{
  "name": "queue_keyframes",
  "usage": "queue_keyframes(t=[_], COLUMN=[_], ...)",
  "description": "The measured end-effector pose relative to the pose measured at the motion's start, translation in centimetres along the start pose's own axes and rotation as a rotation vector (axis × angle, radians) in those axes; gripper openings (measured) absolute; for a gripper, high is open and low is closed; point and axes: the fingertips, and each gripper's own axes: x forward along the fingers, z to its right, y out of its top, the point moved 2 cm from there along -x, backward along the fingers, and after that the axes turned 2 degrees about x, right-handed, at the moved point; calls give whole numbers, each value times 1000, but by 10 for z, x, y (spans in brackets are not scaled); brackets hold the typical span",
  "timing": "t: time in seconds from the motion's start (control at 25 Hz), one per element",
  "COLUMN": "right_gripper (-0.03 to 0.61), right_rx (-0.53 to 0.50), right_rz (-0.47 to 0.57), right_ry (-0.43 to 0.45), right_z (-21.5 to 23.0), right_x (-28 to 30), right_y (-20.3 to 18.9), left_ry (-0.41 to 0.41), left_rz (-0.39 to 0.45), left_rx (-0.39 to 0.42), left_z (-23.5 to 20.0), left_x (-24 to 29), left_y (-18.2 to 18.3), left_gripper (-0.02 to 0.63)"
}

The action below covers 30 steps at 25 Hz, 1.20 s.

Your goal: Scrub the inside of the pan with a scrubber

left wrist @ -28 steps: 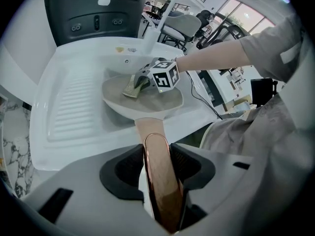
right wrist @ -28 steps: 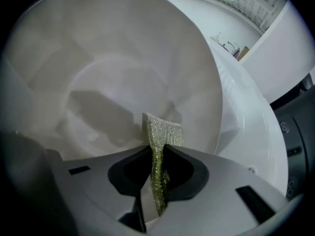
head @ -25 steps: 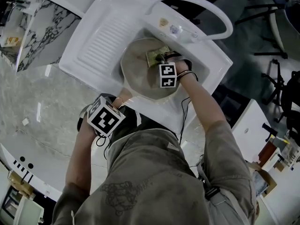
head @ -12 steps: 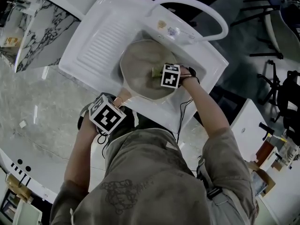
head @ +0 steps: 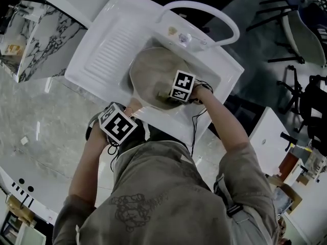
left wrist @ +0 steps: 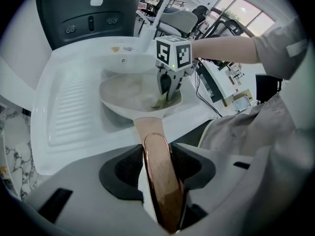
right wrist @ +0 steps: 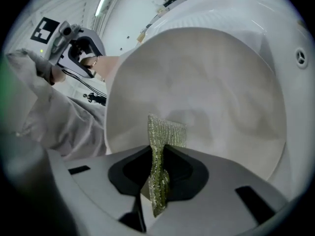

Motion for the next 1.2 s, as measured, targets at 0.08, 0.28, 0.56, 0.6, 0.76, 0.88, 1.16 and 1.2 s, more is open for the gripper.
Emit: queue_keyframes(t=[0.08, 0.28, 0.56, 0.6, 0.76, 0.88, 1.16, 1.2], right_gripper=[77, 75, 74, 74, 75, 75, 74, 74], right_rx=[32, 132, 228, 239, 234, 215, 156, 151], right_rz=[69, 223, 535, 589, 768, 874, 1096, 1124], right_ry=[90, 234, 280, 252, 84, -11, -221, -244], right_z=[-15, -37, -44, -43, -46, -61, -112, -120], right_x=[-1, -5, -40, -48, -80, -107, -175, -184], right_y=[10, 39, 88, 93, 109, 117, 124, 123], left_ry=[-1, 9, 60, 72, 120, 149, 218, 228], left_rz=[3, 12, 70, 82, 135, 185, 359, 390], left_rx=[-1, 9, 24, 32, 60, 62, 84, 93], left_z=[0, 0, 2, 2, 3, 2, 11, 13], left_x=[0, 0, -6, -9, -23, -41, -102, -110], left_y=[1, 1, 4, 5, 7, 9, 20, 21], left_gripper=[186, 186, 187, 187, 187, 187, 172, 172])
